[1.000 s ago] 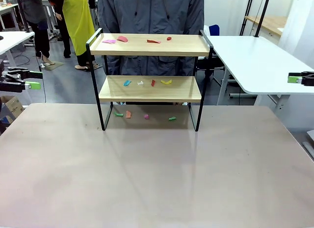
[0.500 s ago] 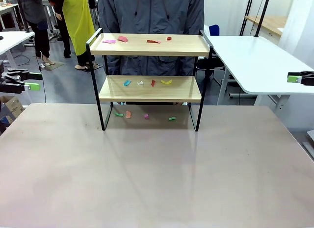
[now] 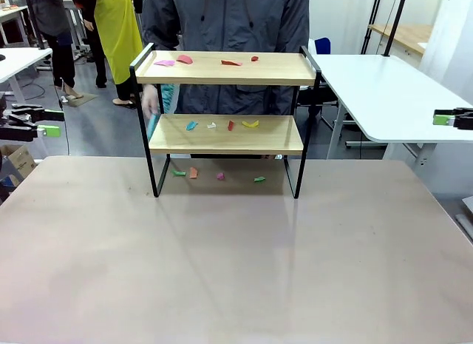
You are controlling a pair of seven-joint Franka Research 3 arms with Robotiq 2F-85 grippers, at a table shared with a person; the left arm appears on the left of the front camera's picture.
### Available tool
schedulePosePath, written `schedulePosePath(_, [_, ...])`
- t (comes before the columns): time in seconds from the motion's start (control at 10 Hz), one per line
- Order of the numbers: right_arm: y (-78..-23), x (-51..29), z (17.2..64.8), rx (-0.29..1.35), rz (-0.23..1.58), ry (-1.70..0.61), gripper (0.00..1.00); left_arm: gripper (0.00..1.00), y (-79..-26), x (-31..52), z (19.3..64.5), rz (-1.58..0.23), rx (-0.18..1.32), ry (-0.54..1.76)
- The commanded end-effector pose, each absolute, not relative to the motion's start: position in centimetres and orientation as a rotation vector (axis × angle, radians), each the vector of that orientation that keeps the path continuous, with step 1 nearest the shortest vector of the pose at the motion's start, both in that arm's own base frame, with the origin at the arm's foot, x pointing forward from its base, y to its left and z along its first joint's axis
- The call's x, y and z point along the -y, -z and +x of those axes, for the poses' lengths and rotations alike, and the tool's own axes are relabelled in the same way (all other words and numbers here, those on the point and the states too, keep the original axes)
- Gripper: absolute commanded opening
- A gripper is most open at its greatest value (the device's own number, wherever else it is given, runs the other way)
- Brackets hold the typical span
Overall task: Clean the shelf.
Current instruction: Pick up the Duster handed by the human.
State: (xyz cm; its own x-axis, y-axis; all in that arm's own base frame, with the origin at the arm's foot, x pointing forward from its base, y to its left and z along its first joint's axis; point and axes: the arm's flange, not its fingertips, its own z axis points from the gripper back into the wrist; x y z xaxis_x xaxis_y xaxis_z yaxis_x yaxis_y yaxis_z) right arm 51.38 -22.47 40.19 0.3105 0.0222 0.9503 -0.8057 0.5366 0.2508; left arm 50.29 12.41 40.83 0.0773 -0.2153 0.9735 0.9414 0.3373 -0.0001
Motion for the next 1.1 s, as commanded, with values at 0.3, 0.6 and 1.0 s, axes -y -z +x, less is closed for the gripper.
schedulePosePath(0.3, [-40.20, 22.36, 51.47, 1.132, 0.846, -0.642, 1.00, 1.00, -40.91, -12.34, 50.33, -0.814, 1.160, 1.029])
schedulePosePath(0.6, [-40.20, 22.36, 51.47, 1.132, 0.846, -0.642, 1.00, 1.00, -40.91, -12.34, 50.33, -0.814, 1.160, 1.029])
schedulePosePath(1.0, [-40.20, 22.36, 51.47, 1.132, 0.846, -0.642, 1.00, 1.00, -40.91, -12.34, 50.33, -0.814, 1.160, 1.029])
